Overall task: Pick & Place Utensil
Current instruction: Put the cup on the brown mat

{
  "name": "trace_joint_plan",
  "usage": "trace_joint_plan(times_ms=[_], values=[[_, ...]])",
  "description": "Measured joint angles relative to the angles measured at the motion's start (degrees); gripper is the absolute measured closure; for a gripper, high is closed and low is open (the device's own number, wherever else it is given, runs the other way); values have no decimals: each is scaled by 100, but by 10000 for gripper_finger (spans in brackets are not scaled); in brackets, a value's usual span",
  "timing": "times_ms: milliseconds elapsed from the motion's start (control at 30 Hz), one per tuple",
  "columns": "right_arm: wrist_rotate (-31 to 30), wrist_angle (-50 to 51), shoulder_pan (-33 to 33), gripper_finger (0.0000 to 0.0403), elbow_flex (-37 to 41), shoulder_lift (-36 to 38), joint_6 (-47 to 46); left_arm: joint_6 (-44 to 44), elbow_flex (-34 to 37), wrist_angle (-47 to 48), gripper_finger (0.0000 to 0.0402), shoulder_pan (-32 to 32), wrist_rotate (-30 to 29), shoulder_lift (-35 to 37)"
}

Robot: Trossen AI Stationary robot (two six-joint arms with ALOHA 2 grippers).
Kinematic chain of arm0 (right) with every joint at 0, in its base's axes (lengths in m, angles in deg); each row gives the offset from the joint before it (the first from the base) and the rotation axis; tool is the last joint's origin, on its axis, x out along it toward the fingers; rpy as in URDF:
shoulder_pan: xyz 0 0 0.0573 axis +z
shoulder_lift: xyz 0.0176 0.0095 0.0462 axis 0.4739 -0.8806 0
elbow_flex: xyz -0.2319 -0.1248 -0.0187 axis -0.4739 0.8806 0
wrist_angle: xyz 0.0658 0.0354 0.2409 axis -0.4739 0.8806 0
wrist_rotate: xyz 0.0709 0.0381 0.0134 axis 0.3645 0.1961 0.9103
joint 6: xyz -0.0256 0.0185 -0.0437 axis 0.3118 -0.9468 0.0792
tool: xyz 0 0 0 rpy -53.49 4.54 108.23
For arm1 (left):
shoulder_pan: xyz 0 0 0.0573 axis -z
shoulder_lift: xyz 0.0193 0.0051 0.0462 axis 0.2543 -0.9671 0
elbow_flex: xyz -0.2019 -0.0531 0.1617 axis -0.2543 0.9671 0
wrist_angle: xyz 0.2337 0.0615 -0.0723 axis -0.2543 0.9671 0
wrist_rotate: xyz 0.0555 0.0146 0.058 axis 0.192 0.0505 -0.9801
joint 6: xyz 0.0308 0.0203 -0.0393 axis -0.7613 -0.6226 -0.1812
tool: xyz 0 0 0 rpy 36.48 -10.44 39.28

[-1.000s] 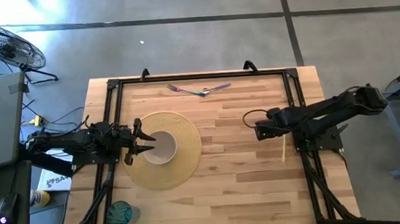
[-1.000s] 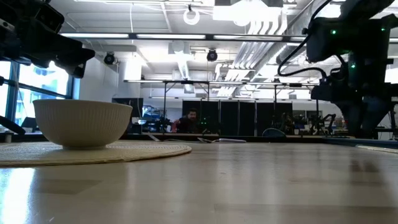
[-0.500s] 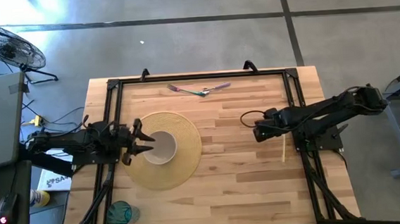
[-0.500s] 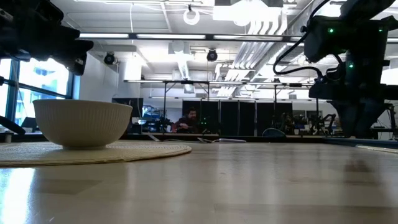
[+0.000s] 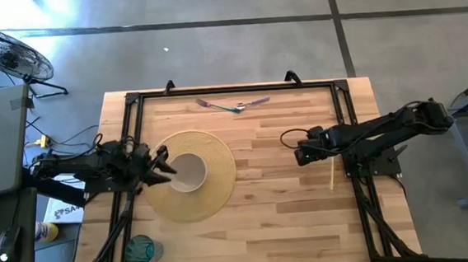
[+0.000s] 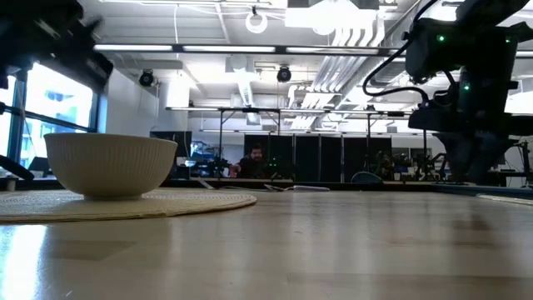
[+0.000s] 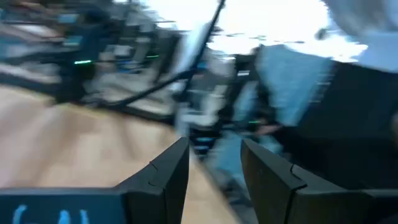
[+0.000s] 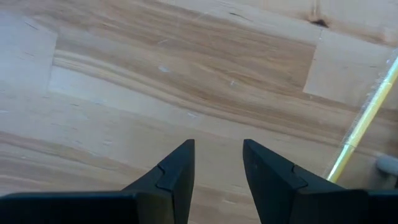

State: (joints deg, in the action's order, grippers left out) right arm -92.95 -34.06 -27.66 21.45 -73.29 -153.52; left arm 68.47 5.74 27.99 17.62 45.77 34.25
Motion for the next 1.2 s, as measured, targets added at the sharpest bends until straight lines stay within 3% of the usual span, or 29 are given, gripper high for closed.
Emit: trace_joint_plan(times_ms=[167,400,500,833,1000,1200], values=[[-48,-139,0,273,0,0,0,-270,0,-472,259,536,226,-268],[-85,-336,2,273,-4,0,0,-599,-88,-1053,259,1551,-298,-1011],[-90,-425,0,273,-4,0,0,-664,-316,-1049,259,1928,-708,-1383],[-87,-620,0,273,-4,0,0,-1085,-1223,-1056,259,3195,-1300,-2928],[-87,-703,0,273,-4,0,0,-1057,-1829,-935,259,3836,-1722,-3818],[-87,-750,0,273,-4,0,0,-746,-2911,218,259,4403,-2335,-4778]])
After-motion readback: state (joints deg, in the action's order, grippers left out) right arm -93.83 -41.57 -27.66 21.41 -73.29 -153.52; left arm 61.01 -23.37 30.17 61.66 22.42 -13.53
